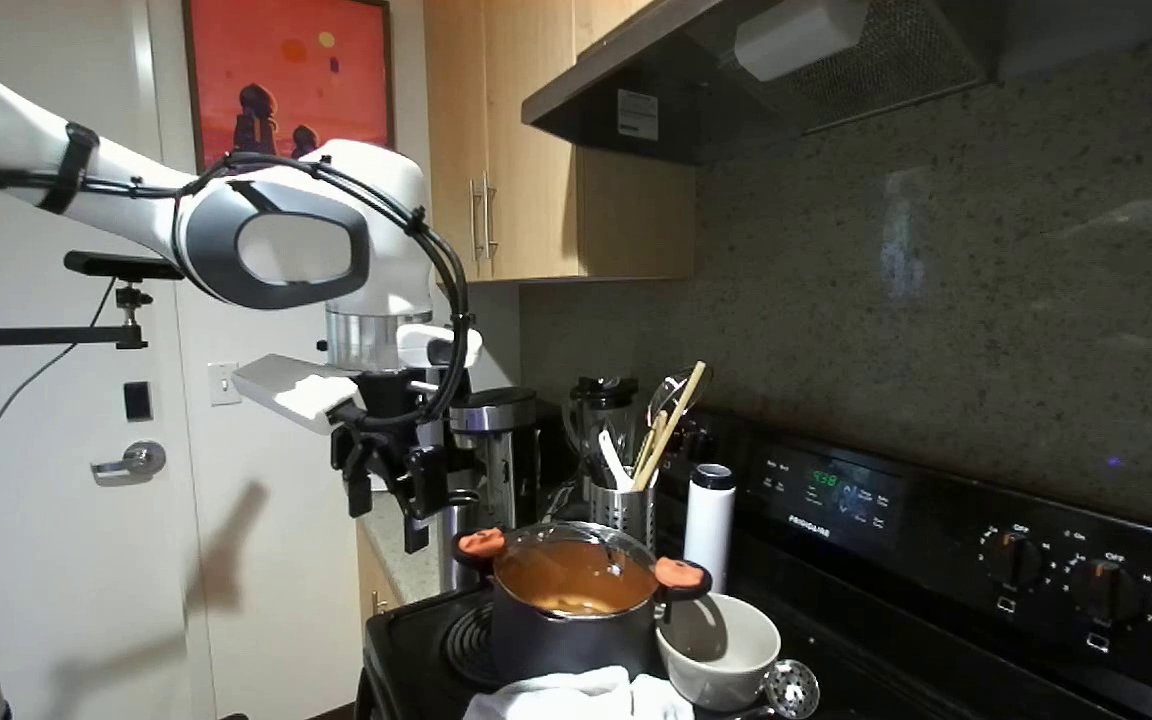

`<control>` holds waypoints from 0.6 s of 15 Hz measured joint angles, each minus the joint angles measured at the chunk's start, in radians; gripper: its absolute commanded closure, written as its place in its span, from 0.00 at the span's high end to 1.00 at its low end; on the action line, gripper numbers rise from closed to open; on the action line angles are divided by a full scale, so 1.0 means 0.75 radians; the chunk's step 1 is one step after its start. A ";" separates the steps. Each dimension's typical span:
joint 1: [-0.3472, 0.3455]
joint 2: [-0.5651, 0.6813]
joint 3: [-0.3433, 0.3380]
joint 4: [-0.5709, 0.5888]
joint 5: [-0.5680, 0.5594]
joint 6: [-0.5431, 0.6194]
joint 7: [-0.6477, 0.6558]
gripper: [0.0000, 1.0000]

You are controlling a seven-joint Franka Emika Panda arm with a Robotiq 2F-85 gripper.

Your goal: Move the pot from left to right

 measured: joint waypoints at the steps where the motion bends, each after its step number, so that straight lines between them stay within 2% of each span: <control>1: 0.018 0.034 0.019 0.007 0.038 0.041 0.039 1.00; 5: 0.048 0.239 0.142 0.069 0.117 0.246 0.268 1.00; 9: 0.002 0.479 0.262 0.206 0.095 0.388 0.557 1.00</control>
